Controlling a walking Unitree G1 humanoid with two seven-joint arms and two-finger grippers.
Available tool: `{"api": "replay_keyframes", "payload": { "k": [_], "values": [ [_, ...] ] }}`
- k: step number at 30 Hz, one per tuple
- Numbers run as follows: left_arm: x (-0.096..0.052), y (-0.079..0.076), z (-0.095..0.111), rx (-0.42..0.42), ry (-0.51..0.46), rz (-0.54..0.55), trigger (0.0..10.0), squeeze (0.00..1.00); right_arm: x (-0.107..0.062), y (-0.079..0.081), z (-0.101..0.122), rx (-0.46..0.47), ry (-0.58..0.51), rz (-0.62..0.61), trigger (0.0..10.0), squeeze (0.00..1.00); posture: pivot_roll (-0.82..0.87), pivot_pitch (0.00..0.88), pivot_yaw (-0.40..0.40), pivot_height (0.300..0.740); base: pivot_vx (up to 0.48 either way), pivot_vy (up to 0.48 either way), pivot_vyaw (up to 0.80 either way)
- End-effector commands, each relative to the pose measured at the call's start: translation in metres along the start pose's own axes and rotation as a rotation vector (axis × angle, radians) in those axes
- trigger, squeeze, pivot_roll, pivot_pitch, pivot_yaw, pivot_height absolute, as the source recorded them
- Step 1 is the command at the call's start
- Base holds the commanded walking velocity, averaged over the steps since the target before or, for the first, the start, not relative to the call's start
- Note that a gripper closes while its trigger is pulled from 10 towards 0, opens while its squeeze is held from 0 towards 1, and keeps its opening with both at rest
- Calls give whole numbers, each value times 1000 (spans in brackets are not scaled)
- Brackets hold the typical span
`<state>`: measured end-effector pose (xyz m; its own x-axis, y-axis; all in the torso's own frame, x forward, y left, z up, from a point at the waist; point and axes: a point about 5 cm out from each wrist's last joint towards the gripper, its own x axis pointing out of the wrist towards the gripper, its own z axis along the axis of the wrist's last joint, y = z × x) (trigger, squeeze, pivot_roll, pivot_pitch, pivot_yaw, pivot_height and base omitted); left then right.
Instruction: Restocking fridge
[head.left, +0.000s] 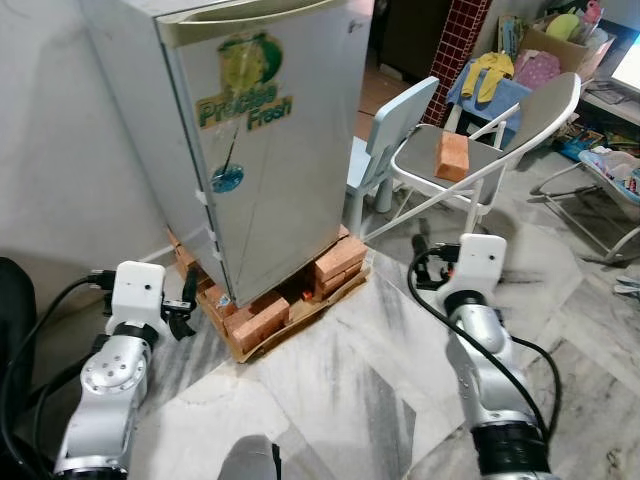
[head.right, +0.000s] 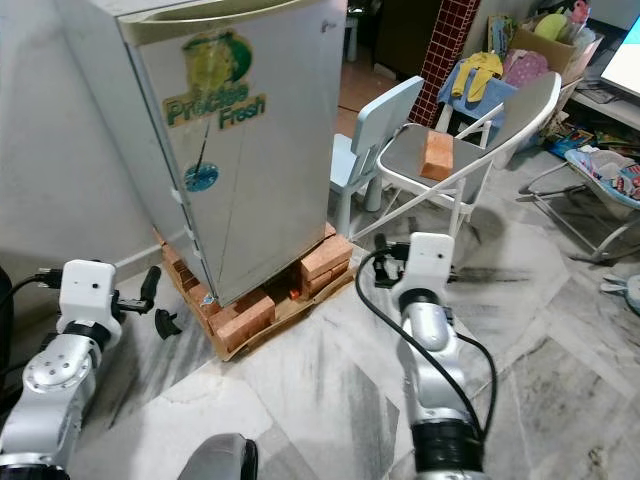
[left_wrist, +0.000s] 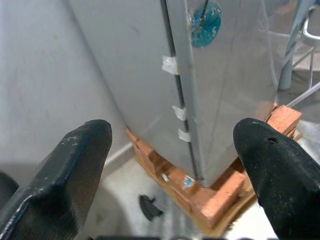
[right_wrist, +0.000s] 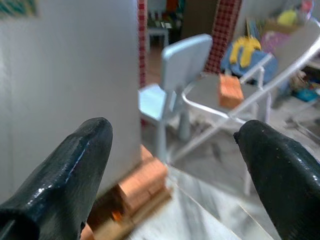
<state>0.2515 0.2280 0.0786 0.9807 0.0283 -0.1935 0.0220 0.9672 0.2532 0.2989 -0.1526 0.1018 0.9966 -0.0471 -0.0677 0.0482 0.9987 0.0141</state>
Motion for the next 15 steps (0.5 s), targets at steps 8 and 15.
{"api": "replay_keyframes", "payload": {
  "k": [8, 15],
  "values": [
    [3, -11, 6, 14, -51, -67, 10000, 0, -8, -9, -5, -6, 17, -19, 10000, 0, 161, 13, -46, 740, 0, 356, -469],
    [8, -32, 3, 6, -56, -148, 10000, 0, -11, -12, -8, -10, 22, -57, 10000, 0, 114, 24, -17, 740, 0, 0, 0]
  ]
}}
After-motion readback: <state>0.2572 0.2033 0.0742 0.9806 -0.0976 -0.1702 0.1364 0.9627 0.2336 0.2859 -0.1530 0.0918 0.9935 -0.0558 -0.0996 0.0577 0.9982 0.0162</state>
